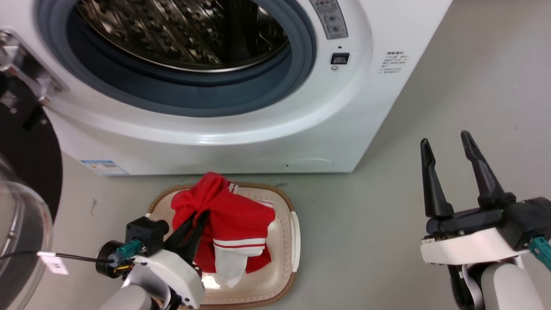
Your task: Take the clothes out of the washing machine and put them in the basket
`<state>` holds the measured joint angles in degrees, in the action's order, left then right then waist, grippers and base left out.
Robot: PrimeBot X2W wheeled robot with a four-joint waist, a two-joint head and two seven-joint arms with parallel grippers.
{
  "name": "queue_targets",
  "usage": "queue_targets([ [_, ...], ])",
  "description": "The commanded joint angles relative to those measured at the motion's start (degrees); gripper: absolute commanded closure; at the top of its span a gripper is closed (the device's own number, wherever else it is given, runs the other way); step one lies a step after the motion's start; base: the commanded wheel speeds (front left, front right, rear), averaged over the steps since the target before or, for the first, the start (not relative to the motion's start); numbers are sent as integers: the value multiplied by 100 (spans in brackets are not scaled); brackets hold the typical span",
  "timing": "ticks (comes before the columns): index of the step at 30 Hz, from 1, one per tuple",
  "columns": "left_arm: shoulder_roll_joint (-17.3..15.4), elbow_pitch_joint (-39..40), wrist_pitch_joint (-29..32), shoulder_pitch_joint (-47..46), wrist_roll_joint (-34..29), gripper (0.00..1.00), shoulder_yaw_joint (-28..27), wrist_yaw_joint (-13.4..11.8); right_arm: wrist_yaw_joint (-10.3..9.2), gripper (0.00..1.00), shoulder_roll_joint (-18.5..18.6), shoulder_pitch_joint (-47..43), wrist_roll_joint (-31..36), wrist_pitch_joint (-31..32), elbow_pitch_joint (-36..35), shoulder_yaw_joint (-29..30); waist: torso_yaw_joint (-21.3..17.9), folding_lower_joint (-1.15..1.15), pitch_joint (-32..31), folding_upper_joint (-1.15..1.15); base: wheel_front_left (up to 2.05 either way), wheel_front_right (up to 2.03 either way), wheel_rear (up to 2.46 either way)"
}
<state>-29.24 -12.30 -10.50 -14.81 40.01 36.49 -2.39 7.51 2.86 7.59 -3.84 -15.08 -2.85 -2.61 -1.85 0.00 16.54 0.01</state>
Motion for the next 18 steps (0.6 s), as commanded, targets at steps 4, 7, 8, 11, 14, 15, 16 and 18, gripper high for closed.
queue_targets([
  [4, 236, -723, -129, -420, -142, 100, 165, 264, -4, 0, 1, 248, -17, -13, -93, 27, -241, 0, 654, -1, 0, 0, 0],
  [7, 423, -1324, -148, -742, -247, 100, 280, 400, -4, 0, 1, 374, -57, -13, -137, 11, -352, 0, 1016, -1, 0, 0, 0],
  [8, 455, -1524, -163, -848, -277, 100, 308, 455, -4, 0, -1, 424, -82, -13, -148, -19, -405, 0, 1151, -1, 0, 0, 0],
  [11, 592, -2085, -238, -1193, -397, 100, 395, 587, -4, 0, 0, 549, -121, -13, -189, -72, -542, 0, 1480, -1, 0, 0, 0],
  [14, 707, -2637, -276, -1506, -498, 100, 485, 695, -4, 0, 0, 671, -172, -13, -238, -96, -679, 0, 1792, -1, 0, 0, 0],
  [15, 727, -2829, -279, -1606, -531, 100, 513, 721, -4, 0, -1, 696, -190, -13, -259, -105, -722, 0, 1890, -1, 0, 0, 0],
  [16, 750, -2996, -296, -1713, -566, 100, 544, 747, -4, 0, -1, 722, -201, -13, -275, -108, -759, 0, 1977, -1, 0, 0, 0],
  [18, 779, -3362, -301, -1920, -605, 100, 574, 786, -4, 0, -1, 777, -234, -13, -306, -136, -841, 0, 2174, -1, 0, 0, 0],
])
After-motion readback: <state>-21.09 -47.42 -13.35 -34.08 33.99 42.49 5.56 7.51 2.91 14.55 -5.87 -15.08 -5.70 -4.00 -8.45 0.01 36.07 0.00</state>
